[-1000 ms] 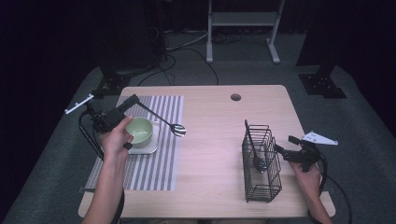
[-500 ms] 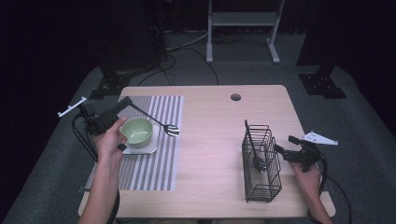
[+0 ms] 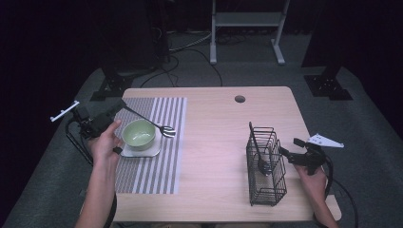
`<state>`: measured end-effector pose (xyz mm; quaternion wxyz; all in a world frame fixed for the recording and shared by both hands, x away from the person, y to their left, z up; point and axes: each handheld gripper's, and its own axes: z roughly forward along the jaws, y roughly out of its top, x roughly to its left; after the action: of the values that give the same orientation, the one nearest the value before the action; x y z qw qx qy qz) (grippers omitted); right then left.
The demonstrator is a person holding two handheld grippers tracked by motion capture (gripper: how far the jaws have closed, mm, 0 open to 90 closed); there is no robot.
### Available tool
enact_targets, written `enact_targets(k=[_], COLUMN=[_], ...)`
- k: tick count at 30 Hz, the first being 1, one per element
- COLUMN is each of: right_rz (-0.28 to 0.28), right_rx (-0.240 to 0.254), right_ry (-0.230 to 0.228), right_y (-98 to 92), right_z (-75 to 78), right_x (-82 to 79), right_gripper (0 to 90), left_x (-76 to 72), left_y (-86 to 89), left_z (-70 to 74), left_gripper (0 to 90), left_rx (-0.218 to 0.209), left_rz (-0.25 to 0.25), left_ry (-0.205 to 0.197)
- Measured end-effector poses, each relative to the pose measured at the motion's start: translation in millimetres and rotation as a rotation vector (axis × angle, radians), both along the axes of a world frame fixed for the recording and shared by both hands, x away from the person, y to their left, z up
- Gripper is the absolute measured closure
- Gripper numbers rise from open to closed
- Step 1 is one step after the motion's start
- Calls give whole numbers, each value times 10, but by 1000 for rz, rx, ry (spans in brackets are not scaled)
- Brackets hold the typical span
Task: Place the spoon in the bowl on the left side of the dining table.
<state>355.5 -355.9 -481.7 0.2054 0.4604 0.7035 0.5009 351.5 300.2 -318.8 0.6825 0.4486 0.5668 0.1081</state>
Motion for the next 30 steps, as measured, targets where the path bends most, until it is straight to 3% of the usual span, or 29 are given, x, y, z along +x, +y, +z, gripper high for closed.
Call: enact_targets(k=[30], right_rz=[-5], right_rx=[2], right_ry=[3], right_y=[-3], right_z=[-1], right_x=[4], right_gripper=[132], left_x=[-7], left_y=[531], left_z=[-245], left_gripper=[898], left_rx=[-19], left_rz=[158], left_ry=[58])
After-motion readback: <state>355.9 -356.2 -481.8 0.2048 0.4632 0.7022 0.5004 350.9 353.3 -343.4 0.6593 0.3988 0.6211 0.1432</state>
